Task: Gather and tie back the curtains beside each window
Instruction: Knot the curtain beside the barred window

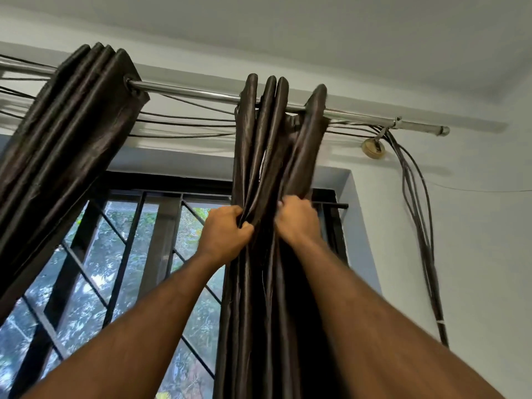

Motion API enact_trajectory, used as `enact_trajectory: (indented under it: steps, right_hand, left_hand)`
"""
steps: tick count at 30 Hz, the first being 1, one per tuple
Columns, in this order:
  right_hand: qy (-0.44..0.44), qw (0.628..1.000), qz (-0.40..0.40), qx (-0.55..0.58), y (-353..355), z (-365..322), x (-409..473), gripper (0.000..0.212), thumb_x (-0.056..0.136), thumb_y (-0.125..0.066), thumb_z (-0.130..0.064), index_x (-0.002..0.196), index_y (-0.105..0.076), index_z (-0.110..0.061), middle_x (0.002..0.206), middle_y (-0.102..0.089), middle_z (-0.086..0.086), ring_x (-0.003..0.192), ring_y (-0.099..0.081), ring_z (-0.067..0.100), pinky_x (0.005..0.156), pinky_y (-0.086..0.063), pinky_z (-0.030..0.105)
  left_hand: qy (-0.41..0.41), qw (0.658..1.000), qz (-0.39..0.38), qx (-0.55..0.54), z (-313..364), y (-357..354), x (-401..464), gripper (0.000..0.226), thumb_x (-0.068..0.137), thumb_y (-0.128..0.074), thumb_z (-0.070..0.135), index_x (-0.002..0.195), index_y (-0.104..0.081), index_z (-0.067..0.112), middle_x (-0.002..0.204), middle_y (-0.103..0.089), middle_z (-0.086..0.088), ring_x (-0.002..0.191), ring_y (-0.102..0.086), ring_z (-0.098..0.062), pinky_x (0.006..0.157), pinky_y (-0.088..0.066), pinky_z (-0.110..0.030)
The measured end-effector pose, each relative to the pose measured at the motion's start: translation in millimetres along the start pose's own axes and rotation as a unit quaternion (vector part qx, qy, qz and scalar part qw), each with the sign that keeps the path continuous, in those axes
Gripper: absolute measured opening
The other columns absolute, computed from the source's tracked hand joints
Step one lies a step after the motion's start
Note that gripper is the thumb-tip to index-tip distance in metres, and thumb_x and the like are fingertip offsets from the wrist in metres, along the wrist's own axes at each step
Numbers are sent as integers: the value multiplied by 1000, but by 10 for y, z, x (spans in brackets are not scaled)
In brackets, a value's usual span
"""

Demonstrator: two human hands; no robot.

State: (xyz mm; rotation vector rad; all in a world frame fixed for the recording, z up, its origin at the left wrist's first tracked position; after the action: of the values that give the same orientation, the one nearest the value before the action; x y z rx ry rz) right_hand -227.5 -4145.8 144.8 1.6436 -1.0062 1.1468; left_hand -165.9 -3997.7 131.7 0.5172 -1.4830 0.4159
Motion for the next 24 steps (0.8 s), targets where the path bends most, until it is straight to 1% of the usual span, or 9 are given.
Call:
enact_trajectory:
  steps: [3,5,9,13,17,19,21,23,24]
  right_hand:
    - [107,989,-35,99,-110,-769,108,30,105,-50,-24,78,-55,-13,109,-66,25,107,-57,42,76,-36,39]
    - [109,984,-32,134,-196,-761,94,31,105,-52,-24,75,-50,-16,104,-66,25,103,-59,42,73,-35,38]
    - [62,985,-54,153,-555,-214,-308,24,99,-57,-26,90,-65,-5,100,-70,22,100,-63,42,76,-48,41]
    - [35,965,-77,247,-829,39,-1040,23,91,-58,-36,110,-65,-24,98,-73,6,94,-68,30,77,-56,40]
    - [4,956,39,291,-683,230,-1653,67,91,-62,-15,144,-32,-43,102,-72,7,87,-70,28,76,-57,38]
    - [40,960,79,266,-587,285,-1955,73,89,-65,-8,149,-35,-38,120,-68,6,101,-68,19,88,-55,28]
    - [67,969,80,226,-605,349,-2234,53,90,-67,-12,139,-55,-27,132,-59,4,112,-63,15,98,-52,27]
    - [47,980,63,181,-668,425,-2503,21,94,-61,-26,112,-70,-19,133,-55,7,107,-63,20,90,-55,34]
    - [37,983,57,173,-686,452,-2637,23,96,-56,-32,102,-71,-16,134,-54,9,104,-62,21,88,-52,30]
  left_hand:
    - [23,994,90,-54,-23,242,20,22,71,-54,28,56,-48,14,49,-49,0,46,-42,-14,51,-26,-35]
    - [17,995,96,-27,-110,359,7,22,72,-55,28,58,-50,12,49,-46,1,47,-42,-16,53,-27,-34]
    - [30,997,52,-50,-236,362,-253,12,83,-67,18,83,-73,7,70,-71,-5,66,-68,-19,63,-52,-32]
    - [73,984,31,-157,-235,164,-761,15,85,-76,23,95,-73,12,88,-75,-1,83,-73,-12,78,-60,-36]
    - [166,933,49,-314,-273,30,-1490,47,90,-59,51,86,-66,5,78,-65,-18,76,-64,-25,69,-54,-49]
    - [181,927,48,-325,-267,1,-1870,37,94,-58,43,87,-68,8,77,-66,-11,75,-62,-22,68,-51,-43]
    - [173,940,27,-293,-235,-47,-2254,17,91,-65,29,95,-71,13,84,-73,1,79,-70,-19,72,-58,-42]
    - [180,944,7,-276,-212,-89,-2613,12,88,-68,21,97,-72,15,86,-75,1,82,-73,-19,75,-61,-45]
    - [196,941,10,-277,-234,-103,-2778,12,87,-69,20,97,-73,14,86,-76,0,82,-74,-19,76,-61,-46]
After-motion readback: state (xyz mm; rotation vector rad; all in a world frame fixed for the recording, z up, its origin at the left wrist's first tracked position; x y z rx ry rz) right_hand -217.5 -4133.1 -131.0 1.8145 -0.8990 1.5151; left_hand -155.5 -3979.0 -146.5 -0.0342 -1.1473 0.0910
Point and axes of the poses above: each hand's wrist, its own x-axis towards the middle knuckle, its own y-axis out of the back of the hand, z = x × y, the point moved 5 cm from there along x, towards the middle knuckle
